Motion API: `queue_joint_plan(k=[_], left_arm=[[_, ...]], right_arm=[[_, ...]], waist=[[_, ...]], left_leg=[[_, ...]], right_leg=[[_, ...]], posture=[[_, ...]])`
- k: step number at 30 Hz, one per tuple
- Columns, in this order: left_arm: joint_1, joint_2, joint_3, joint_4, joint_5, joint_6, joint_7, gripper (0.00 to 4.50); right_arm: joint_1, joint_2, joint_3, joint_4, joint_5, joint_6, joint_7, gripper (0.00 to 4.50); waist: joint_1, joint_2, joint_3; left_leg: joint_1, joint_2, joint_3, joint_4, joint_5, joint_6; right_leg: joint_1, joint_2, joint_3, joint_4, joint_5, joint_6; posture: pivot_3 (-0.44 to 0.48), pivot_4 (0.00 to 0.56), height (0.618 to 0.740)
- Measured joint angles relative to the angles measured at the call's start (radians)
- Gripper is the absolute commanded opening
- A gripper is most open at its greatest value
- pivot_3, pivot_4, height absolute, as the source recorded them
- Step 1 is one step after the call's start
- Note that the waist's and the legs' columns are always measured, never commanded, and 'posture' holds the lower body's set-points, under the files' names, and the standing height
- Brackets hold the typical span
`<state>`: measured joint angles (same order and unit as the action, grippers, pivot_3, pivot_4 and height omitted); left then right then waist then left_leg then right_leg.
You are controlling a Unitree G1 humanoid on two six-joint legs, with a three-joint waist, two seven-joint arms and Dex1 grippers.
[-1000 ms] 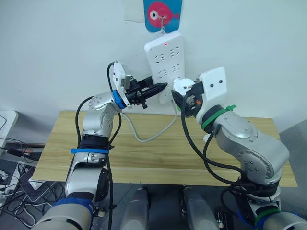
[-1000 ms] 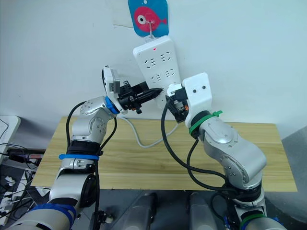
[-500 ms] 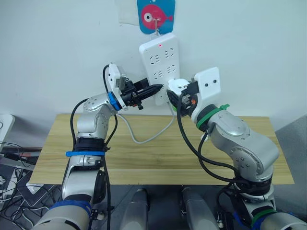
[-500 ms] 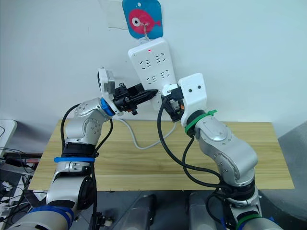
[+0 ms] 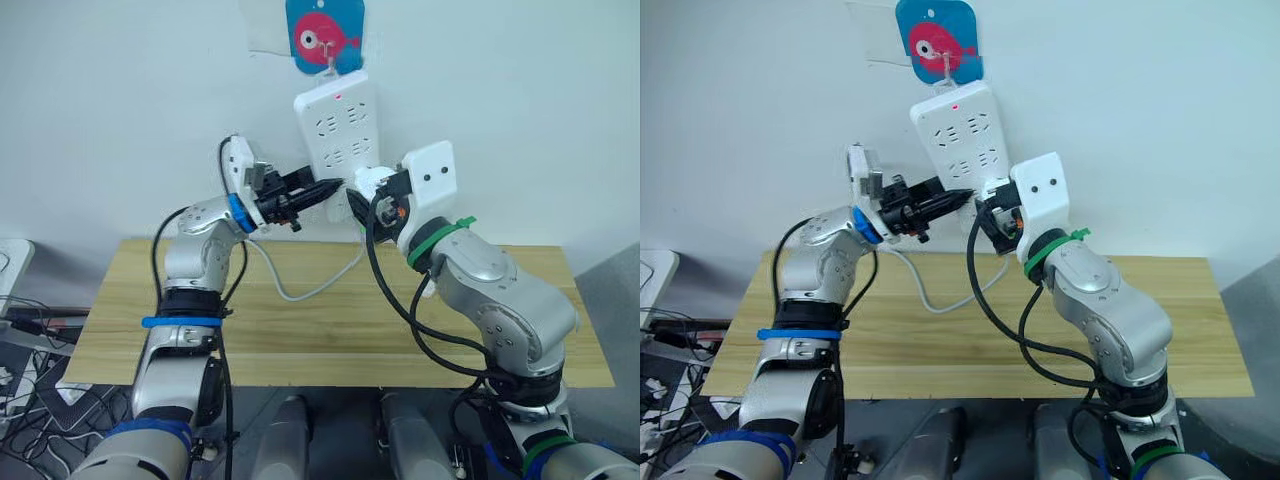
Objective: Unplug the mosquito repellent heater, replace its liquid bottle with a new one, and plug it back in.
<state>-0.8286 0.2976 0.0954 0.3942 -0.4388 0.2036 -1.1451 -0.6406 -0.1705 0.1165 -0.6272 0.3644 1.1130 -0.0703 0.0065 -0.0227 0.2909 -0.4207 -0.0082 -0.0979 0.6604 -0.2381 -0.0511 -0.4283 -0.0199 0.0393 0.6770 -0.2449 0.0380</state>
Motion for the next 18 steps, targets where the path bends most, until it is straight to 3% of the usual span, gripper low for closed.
queue_joint_plan(k=[6, 13, 16, 18], left_arm=[[-0.006, 0.006, -0.014, 0.015, 0.000, -0.048, -0.017, 1.30], [-0.029, 0.009, -0.019, 0.082, 0.002, -0.096, -0.025, 1.30], [-0.048, 0.010, -0.023, 0.121, 0.011, -0.117, -0.027, 1.30], [-0.057, 0.015, -0.025, 0.142, 0.019, -0.135, -0.030, 2.02]], right_arm=[[0.049, 0.013, -0.059, -0.127, 0.016, 0.123, 0.003, 4.46], [0.083, 0.025, -0.173, -0.340, 0.078, 0.321, 0.045, 4.46], [0.122, -0.011, -0.238, -0.378, 0.184, 0.336, 0.071, 4.46], [0.182, -0.097, -0.274, -0.380, 0.281, 0.321, 0.085, 4.50]], waist=[[0.008, -0.001, -0.003], [0.010, -0.001, -0.004], [0.009, -0.001, -0.004], [0.010, -0.001, -0.004]], left_leg=[[-0.014, -0.001, 0.001, 0.000, 0.000, -0.001], [-0.013, -0.001, 0.002, 0.001, 0.000, 0.000], [-0.012, -0.001, 0.002, 0.002, -0.002, 0.003], [-0.012, -0.001, 0.002, 0.003, -0.002, 0.003]], right_leg=[[-0.013, -0.001, 0.000, -0.001, 0.000, 0.000], [-0.013, -0.001, 0.001, -0.001, 0.000, 0.000], [-0.013, -0.001, 0.001, 0.001, 0.000, 0.000], [-0.012, -0.001, 0.001, 0.001, 0.000, 0.000]], posture=[[0.127, 0.226, 0.740], [0.112, 0.238, 0.740], [0.112, 0.240, 0.740], [0.112, 0.240, 0.740]])
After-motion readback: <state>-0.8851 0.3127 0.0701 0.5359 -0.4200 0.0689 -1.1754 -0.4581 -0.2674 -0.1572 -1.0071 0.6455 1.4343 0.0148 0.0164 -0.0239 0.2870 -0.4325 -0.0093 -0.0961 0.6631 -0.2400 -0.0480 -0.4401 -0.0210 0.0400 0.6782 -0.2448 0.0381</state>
